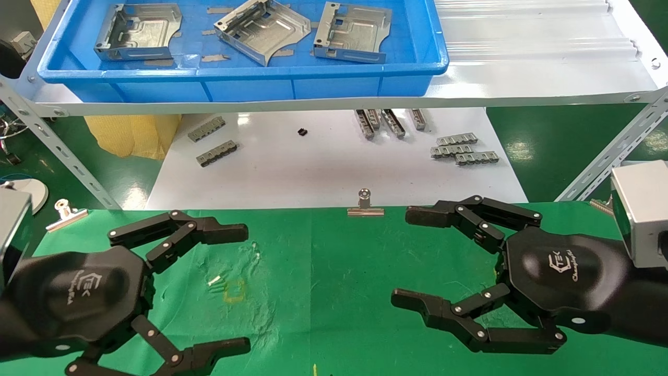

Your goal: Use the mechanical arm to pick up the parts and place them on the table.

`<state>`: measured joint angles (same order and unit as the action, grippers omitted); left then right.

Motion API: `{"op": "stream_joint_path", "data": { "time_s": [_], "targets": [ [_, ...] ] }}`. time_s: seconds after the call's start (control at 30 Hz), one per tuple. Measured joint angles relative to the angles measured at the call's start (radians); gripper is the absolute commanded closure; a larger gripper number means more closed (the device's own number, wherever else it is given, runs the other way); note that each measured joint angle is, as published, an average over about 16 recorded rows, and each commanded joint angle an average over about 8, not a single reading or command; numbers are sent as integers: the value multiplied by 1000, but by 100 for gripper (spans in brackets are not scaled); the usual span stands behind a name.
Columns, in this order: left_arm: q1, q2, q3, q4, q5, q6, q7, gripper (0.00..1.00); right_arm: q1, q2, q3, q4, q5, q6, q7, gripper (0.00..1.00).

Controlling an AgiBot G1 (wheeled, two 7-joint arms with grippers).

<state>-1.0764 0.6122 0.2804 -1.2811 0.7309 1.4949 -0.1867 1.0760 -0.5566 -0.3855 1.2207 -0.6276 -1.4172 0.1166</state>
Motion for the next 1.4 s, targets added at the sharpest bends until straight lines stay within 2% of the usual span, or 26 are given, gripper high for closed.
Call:
{"op": "stream_joint_path", "data": {
  "time_s": [1.03, 1.23, 1.4],
  "targets": [
    [-12, 4, 0, 0, 4, -4, 0, 0, 0, 0, 0, 0, 0, 0, 0, 100],
    [-90, 27, 6, 28, 35, -19, -4, 0, 0, 0, 0, 0, 0, 0, 0, 100],
    [-232, 81, 30, 128, 104, -36, -2, 0, 0, 0, 0, 0, 0, 0, 0, 100]
  ]
}}
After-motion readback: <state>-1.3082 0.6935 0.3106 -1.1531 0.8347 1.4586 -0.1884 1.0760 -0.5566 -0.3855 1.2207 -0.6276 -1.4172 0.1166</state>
